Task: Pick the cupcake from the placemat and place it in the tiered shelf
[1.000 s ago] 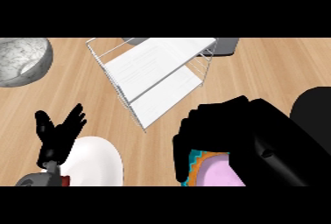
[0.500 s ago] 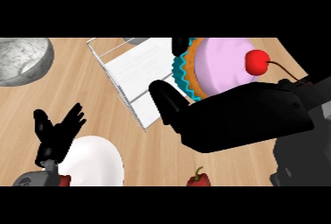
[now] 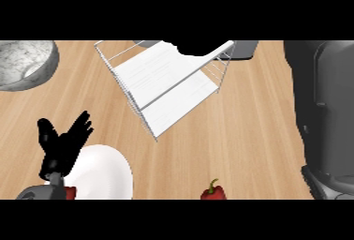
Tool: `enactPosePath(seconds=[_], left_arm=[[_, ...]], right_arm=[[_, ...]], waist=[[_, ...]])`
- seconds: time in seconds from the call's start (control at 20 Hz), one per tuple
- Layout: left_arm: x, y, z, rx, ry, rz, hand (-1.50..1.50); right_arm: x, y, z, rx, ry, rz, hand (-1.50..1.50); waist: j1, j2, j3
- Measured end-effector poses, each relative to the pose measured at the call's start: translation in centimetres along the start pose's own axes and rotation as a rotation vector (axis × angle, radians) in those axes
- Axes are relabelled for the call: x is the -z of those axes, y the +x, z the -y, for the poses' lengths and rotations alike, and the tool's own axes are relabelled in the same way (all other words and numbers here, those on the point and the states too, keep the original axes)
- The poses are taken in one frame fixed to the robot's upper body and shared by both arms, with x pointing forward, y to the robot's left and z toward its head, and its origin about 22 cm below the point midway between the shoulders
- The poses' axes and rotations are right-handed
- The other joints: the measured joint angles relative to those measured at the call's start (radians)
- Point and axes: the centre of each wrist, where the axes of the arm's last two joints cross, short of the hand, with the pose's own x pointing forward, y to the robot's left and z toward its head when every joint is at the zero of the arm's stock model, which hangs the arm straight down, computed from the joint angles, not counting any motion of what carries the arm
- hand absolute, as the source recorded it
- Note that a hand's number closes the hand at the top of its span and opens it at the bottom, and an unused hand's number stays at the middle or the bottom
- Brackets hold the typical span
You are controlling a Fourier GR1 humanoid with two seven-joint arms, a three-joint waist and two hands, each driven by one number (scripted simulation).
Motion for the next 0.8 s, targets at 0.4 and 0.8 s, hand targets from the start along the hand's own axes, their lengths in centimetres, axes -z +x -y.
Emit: enactPosePath(seconds=[0.4,0.8], left_arm=[[-0.1,0.1,0.0,0.002,0.000,0.005,0.00],[0.4,0.6,-0.3,0.005,0.007,-0.012,0.00]], right_arm=[[4.1,-2.3,-2.1,-0.059,0.027,0.010,1.50],[7.2,-3.7,-4.5,-0.079,0.003,0.019,1.50]], waist=[[0.003,0.001,0.000],[0.005,0.003,0.000]])
